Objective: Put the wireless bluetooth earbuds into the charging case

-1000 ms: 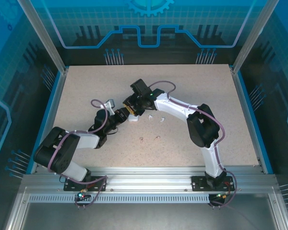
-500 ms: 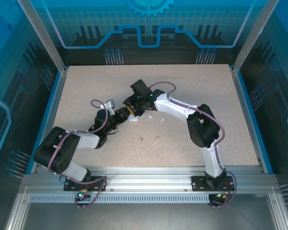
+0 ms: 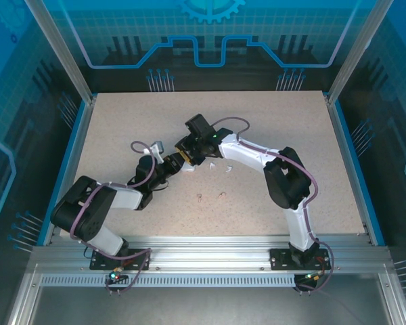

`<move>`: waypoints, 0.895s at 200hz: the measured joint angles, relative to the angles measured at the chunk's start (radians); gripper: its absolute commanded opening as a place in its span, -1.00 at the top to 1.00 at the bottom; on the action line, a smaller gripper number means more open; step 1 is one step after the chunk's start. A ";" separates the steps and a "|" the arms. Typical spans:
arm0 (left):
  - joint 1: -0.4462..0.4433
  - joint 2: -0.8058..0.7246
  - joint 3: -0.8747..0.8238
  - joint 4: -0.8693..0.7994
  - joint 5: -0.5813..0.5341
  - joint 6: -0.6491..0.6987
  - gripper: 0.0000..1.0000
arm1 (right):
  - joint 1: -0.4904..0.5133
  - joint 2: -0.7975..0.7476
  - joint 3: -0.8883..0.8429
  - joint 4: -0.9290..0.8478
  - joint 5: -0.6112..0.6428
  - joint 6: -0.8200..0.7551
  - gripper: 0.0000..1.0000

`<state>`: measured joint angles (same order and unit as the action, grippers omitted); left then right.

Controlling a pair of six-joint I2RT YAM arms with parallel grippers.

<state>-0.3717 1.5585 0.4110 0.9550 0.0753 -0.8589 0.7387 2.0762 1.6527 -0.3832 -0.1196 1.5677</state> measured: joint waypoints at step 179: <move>0.045 -0.210 0.198 -0.458 0.363 0.203 1.00 | -0.307 -0.542 -0.576 0.179 -0.118 -0.688 -0.72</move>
<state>-0.3267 1.3483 0.6086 0.4973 0.4381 -0.6563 0.4316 1.5345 1.0771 -0.2039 -0.2375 0.8795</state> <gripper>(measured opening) 0.213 0.862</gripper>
